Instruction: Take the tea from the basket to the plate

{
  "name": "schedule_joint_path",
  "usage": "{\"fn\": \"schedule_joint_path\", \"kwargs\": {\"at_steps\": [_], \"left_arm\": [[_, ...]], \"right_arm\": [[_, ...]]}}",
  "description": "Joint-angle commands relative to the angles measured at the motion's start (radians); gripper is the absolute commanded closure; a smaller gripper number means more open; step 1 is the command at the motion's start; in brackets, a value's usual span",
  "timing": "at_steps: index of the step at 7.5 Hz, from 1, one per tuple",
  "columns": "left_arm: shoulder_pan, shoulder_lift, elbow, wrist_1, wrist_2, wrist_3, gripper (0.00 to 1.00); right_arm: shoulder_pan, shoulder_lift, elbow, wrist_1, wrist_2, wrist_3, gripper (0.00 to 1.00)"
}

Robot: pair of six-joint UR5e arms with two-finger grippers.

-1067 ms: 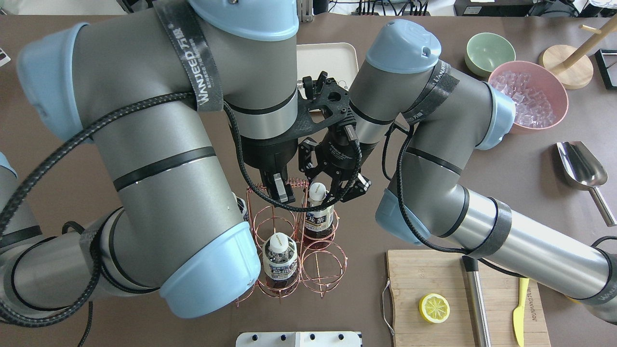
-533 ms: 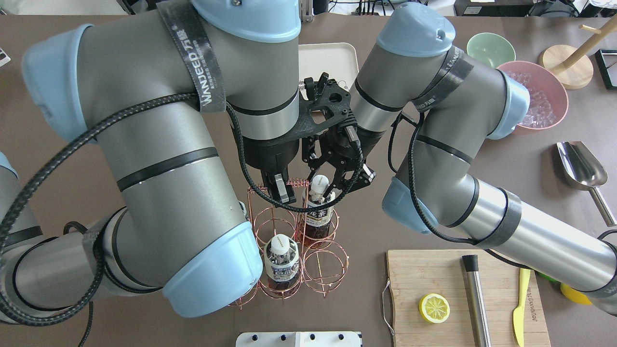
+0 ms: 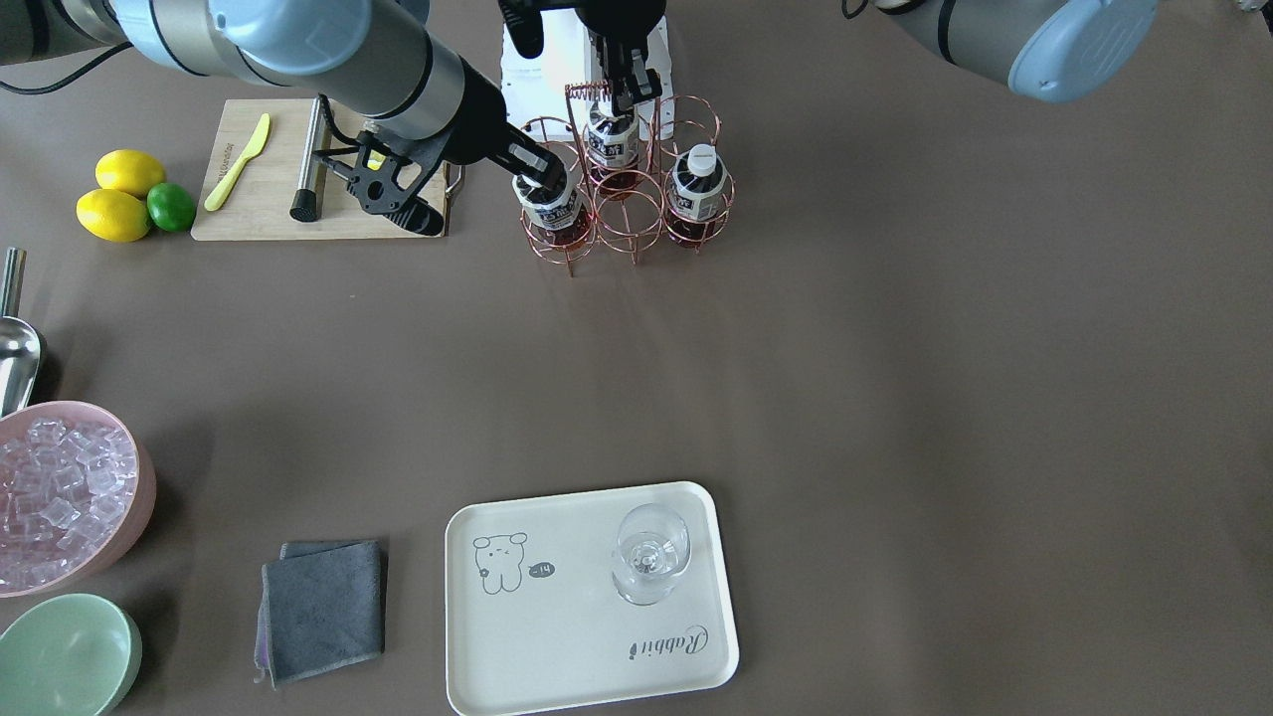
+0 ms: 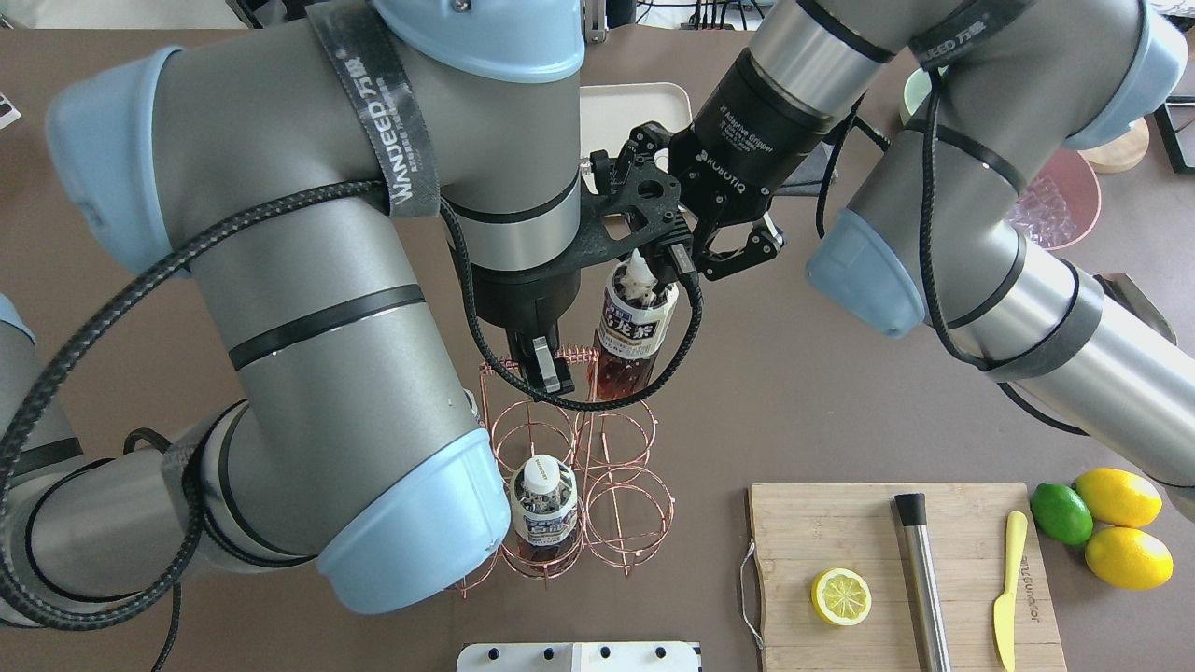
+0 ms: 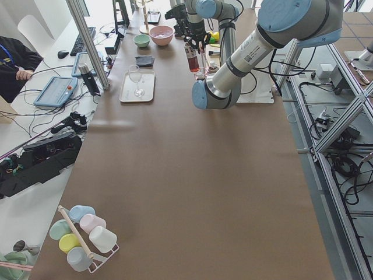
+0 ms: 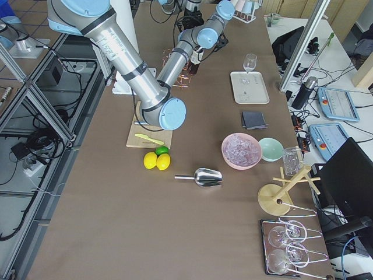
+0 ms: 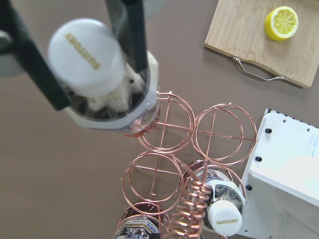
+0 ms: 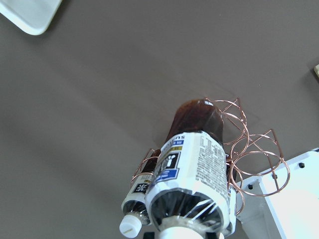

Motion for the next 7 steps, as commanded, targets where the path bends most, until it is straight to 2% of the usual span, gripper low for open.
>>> {"fn": "schedule_joint_path", "kwargs": {"at_steps": [1,2,5,7], "left_arm": [[0.000,-0.002,0.000,0.000,0.000,0.001,1.00],[0.000,-0.002,0.000,0.000,0.000,0.001,1.00],[-0.008,-0.008,-0.009,0.003,0.002,0.001,1.00],[-0.008,-0.012,-0.008,0.003,0.002,0.001,1.00]], "right_arm": [[0.096,0.054,-0.021,-0.001,0.073,0.021,1.00],[0.133,0.096,-0.085,-0.001,0.073,0.015,1.00],[0.210,0.186,-0.402,0.007,0.076,-0.199,1.00],[0.239,0.188,-0.533,0.009,0.074,-0.343,1.00]]}}
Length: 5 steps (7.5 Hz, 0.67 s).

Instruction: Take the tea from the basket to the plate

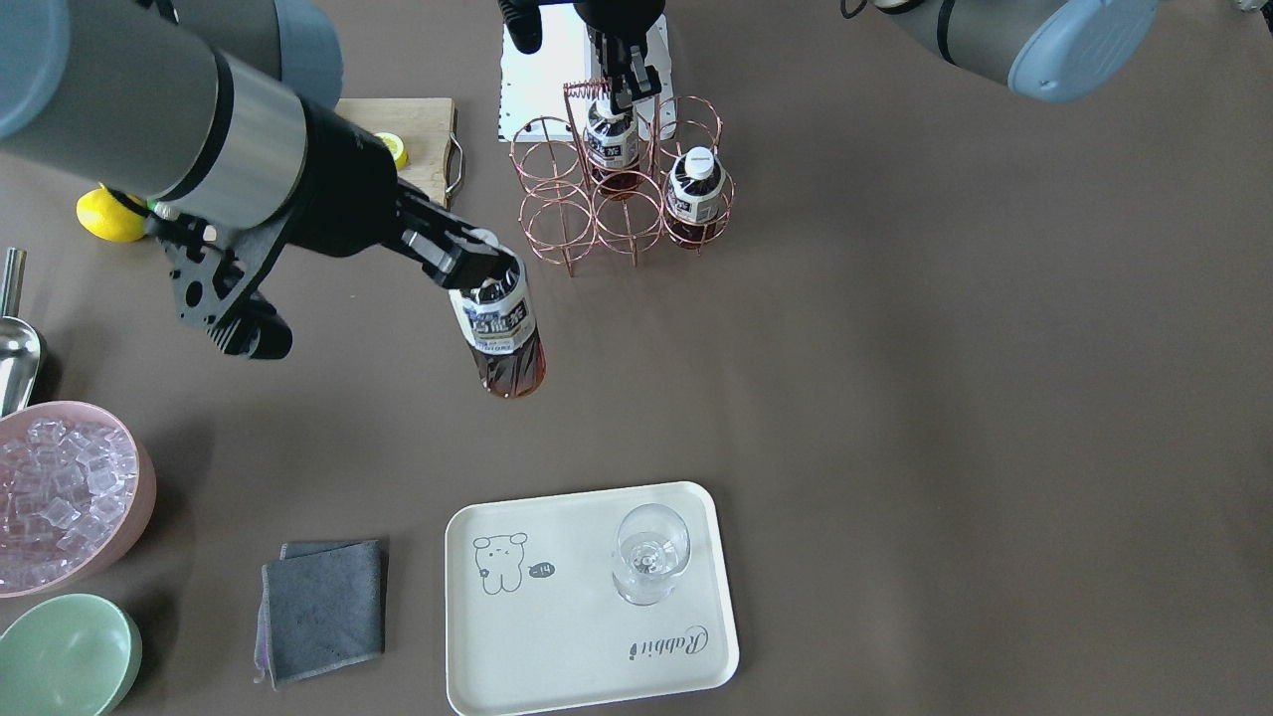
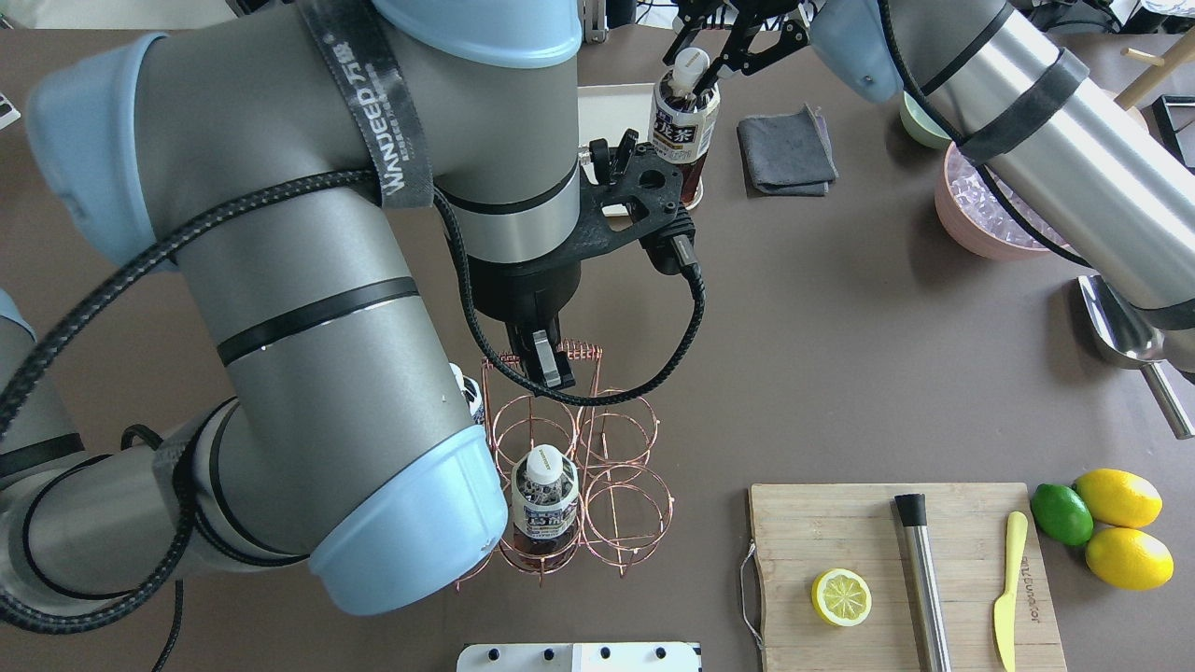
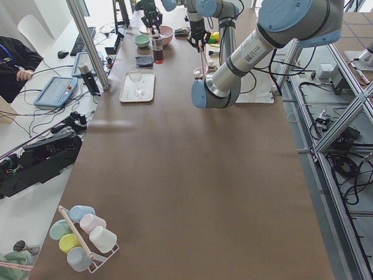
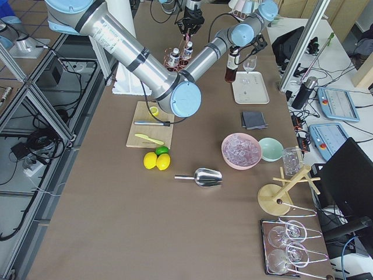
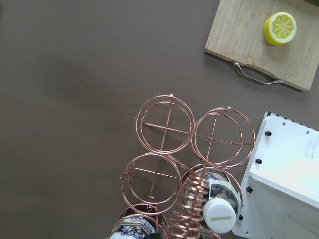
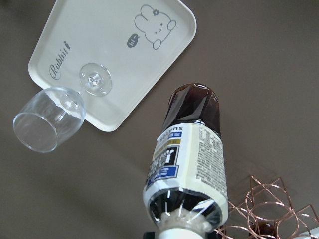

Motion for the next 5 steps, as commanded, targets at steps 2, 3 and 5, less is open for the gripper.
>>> {"fn": "schedule_joint_path", "kwargs": {"at_steps": [2,3,5], "left_arm": [[-0.002,-0.008,0.001,0.003,0.000,0.000,1.00],[-0.003,-0.008,-0.005,0.005,0.000,0.000,1.00],[-0.019,-0.023,-0.005,0.014,-0.002,0.002,1.00]], "right_arm": [[0.033,0.036,-0.245,0.012,-0.017,-0.229,1.00],[0.033,0.087,-0.341,0.054,-0.022,-0.233,1.00],[0.029,0.154,-0.474,0.149,-0.056,-0.234,1.00]]}}
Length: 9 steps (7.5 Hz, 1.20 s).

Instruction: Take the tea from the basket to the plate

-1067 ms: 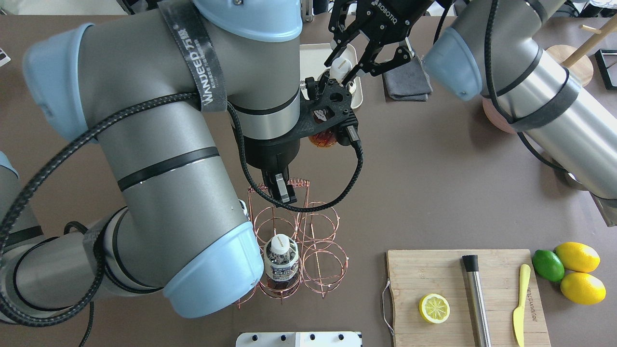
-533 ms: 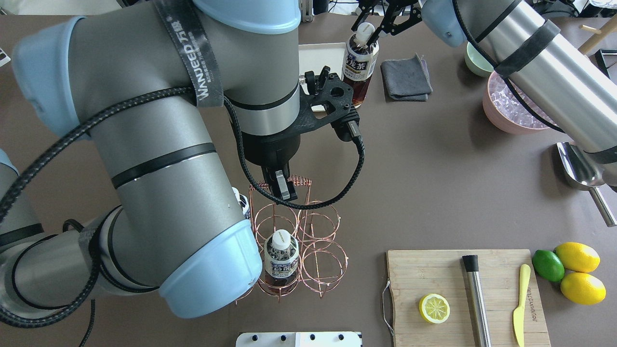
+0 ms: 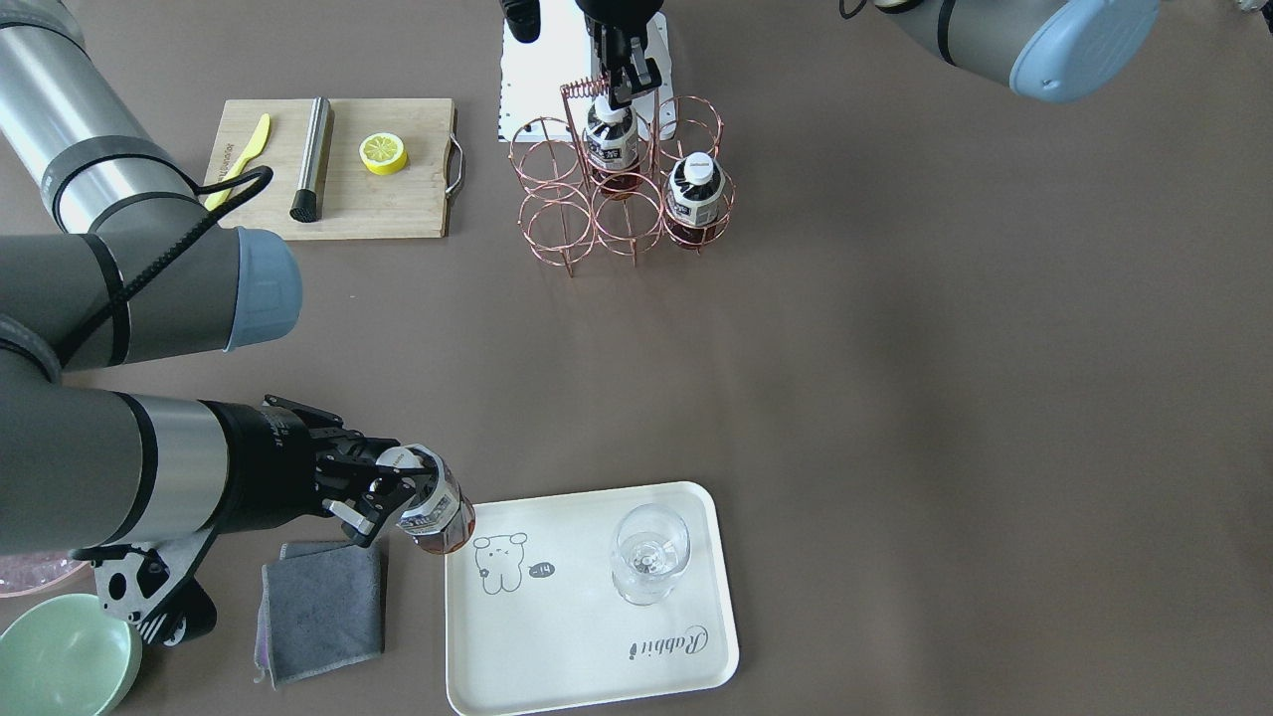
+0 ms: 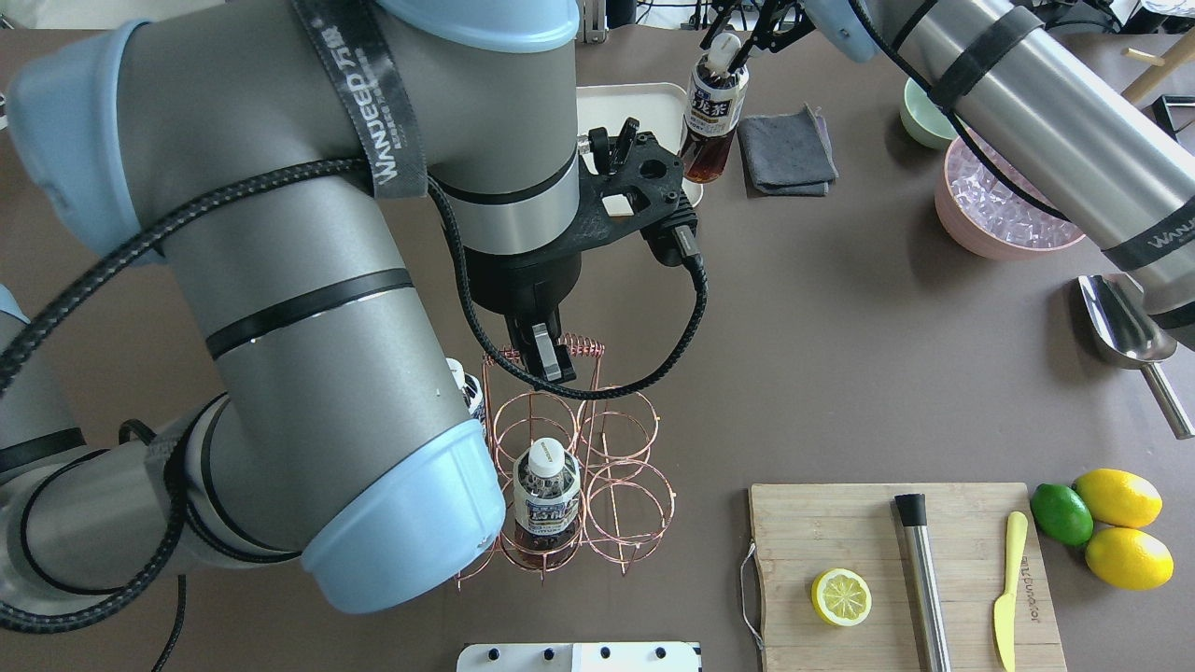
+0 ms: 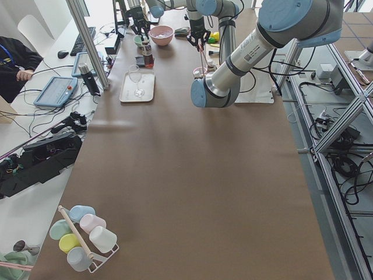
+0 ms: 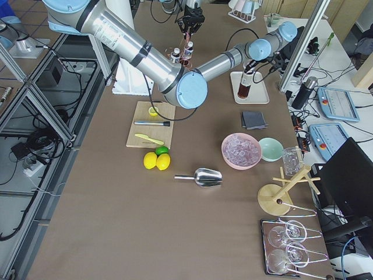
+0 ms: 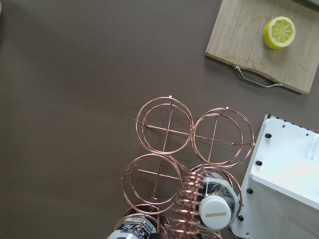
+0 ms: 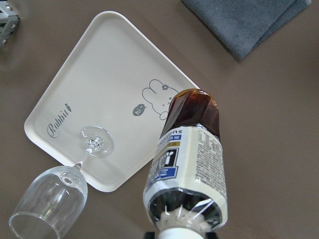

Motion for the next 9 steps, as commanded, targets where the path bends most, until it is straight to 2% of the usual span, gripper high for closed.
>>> {"fn": "schedule_joint_path", "kwargs": {"at_steps": [1,3,4,5,9], "left_arm": [[-0.015,-0.026,-0.003,0.024,-0.001,0.002,1.00],[-0.057,-0.038,-0.004,0.041,-0.006,0.003,1.00],[-0.062,-0.041,-0.007,0.051,-0.009,0.005,1.00],[-0.070,-0.040,-0.007,0.053,-0.008,0.005,1.00],[-0.255,-0.032,-0.076,0.180,-0.046,0.131,1.00]], "right_arm": [[-0.014,0.084,-0.156,0.118,-0.039,-0.009,1.00],[-0.079,0.095,-0.156,0.242,-0.156,-0.009,1.00],[-0.104,0.109,-0.156,0.246,-0.195,-0.009,1.00],[-0.104,0.111,-0.156,0.247,-0.198,-0.015,1.00],[-0.111,0.126,-0.158,0.247,-0.232,-0.056,1.00]]}}
